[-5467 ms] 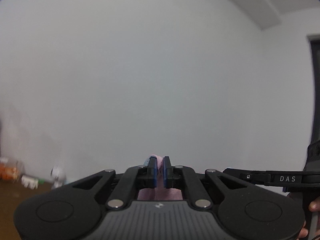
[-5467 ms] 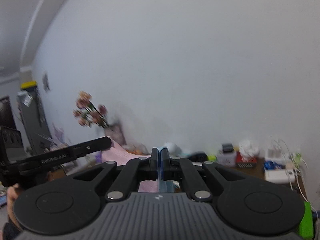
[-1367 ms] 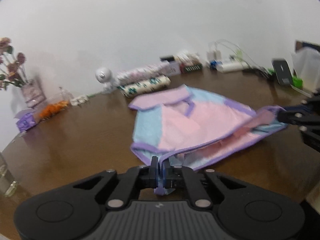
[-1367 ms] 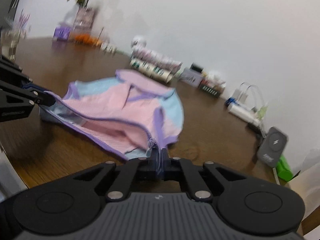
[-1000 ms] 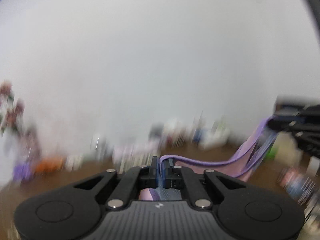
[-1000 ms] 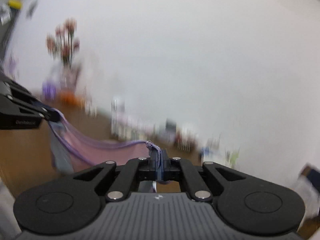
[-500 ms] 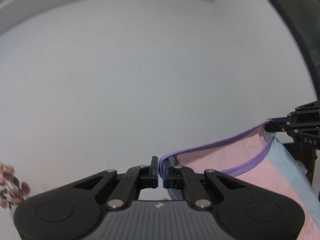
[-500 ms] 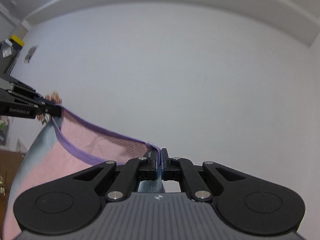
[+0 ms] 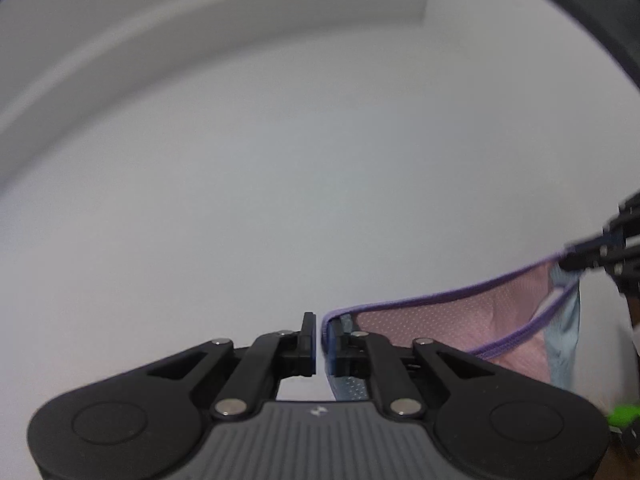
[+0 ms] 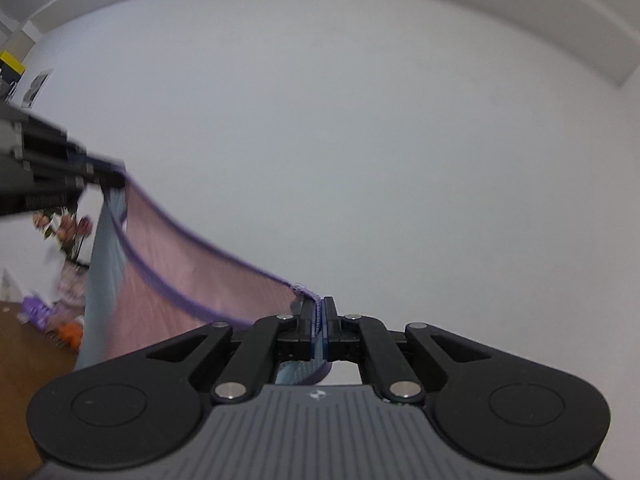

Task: Fold clothes
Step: 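Grasp the garment's purple-trimmed edge with both grippers, lift and shake it flat, then lay the garment flat on the table and open both grippers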

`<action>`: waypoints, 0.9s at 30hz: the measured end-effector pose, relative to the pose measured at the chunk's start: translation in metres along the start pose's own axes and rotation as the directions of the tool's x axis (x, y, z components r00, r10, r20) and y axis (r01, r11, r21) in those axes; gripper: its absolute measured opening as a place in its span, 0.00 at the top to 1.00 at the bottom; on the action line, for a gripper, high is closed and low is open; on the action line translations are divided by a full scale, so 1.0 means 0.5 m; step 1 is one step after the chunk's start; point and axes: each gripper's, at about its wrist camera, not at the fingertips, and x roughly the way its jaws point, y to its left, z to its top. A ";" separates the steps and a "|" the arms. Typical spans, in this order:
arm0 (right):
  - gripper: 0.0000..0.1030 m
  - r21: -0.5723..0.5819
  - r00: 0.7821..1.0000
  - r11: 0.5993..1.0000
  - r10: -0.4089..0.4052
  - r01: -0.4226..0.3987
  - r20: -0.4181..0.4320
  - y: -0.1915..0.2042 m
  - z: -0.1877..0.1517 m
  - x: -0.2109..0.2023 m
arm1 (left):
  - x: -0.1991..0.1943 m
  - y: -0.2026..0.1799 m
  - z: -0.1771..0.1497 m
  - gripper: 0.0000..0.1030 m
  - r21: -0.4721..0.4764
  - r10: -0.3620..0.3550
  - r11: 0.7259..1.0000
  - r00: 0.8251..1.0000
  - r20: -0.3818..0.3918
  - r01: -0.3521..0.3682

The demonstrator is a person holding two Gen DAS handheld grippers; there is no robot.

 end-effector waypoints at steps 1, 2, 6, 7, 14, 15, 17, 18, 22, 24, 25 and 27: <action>0.98 0.000 1.000 1.000 -0.005 0.005 0.013 -0.003 -0.001 -0.012 | -0.024 -0.002 0.008 0.90 0.005 0.005 1.000 0.999 0.035 -0.005; 0.98 -0.002 1.000 1.000 -0.007 0.007 0.019 -0.002 -0.008 -0.027 | -0.049 -0.011 0.008 0.90 0.006 -0.004 1.000 0.999 0.052 0.004; 0.98 -0.007 0.999 1.000 -0.004 0.004 -0.040 0.022 -0.087 -0.101 | -0.125 -0.086 -0.074 0.90 -0.007 -0.090 0.996 0.995 -0.038 0.090; 0.98 -0.005 0.997 1.000 -0.004 0.004 -0.074 0.039 -0.116 -0.134 | -0.143 -0.114 -0.115 0.90 -0.017 -0.130 0.991 0.987 -0.092 0.129; 0.85 0.028 0.768 0.971 0.204 -0.236 -0.607 0.136 -0.509 -0.226 | -0.287 -0.268 -0.508 0.80 -0.504 -0.526 0.825 0.671 -0.522 0.254; 0.78 0.041 0.733 0.959 0.241 -0.279 -0.636 0.160 -0.529 -0.254 | -0.310 -0.278 -0.557 0.81 -0.566 -0.566 0.794 0.614 -0.551 0.224; 0.40 0.071 0.708 0.931 0.319 -0.357 -0.630 0.185 -0.547 -0.296 | -0.329 -0.235 -0.608 0.76 -0.640 -0.595 0.754 0.571 -0.566 0.151; 0.37 0.084 0.710 0.925 0.341 -0.372 -0.616 0.190 -0.538 -0.293 | -0.325 -0.195 -0.618 0.65 -0.659 -0.607 0.739 0.565 -0.559 0.141; 0.37 0.134 0.744 0.928 0.359 -0.347 -0.564 0.199 -0.535 -0.258 | -0.298 -0.195 -0.601 0.49 -0.596 -0.526 0.796 0.610 -0.592 0.108; 0.38 0.171 0.764 0.943 0.332 -0.286 -0.554 0.195 -0.562 -0.231 | -0.268 -0.229 -0.621 0.49 -0.598 -0.519 0.797 0.605 -0.603 0.088; 0.43 0.198 0.767 0.948 0.317 -0.249 -0.558 0.190 -0.578 -0.210 | -0.247 -0.257 -0.636 0.50 -0.600 -0.514 0.797 0.600 -0.612 0.070; 0.49 0.250 0.770 0.953 0.288 -0.172 -0.569 0.179 -0.611 -0.168 | -0.211 -0.302 -0.647 0.50 -0.569 -0.498 0.819 0.590 -0.636 0.077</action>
